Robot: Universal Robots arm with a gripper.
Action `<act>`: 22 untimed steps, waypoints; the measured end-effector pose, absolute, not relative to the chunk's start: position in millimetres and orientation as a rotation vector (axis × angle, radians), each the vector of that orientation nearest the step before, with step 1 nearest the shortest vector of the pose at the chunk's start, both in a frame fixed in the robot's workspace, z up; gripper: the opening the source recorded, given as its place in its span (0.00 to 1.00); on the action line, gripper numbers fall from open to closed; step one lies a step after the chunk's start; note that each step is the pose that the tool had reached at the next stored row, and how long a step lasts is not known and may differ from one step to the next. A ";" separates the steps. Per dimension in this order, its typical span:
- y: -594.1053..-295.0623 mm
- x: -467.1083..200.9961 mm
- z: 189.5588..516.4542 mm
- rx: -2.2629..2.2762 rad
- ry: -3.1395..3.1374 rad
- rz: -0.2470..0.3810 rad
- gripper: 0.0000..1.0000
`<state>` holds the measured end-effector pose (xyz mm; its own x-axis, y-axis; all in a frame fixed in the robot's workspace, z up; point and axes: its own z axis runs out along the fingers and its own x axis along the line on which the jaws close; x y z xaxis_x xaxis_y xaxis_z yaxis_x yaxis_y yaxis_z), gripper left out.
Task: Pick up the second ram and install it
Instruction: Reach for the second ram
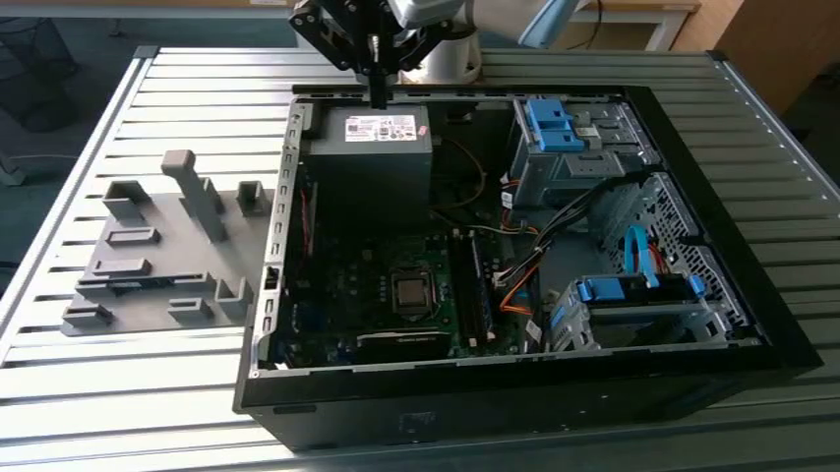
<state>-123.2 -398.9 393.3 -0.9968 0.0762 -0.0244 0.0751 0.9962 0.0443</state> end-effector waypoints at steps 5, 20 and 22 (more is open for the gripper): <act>-398.9 -123.9 393.3 0.118 3.112 0.068 0.11; -398.9 -129.6 393.2 0.118 3.113 0.068 0.11; -398.9 -130.2 393.1 0.118 3.112 0.068 0.11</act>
<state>-130.2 -398.9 393.1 -0.9968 0.0761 -0.0245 0.0750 0.9962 0.0444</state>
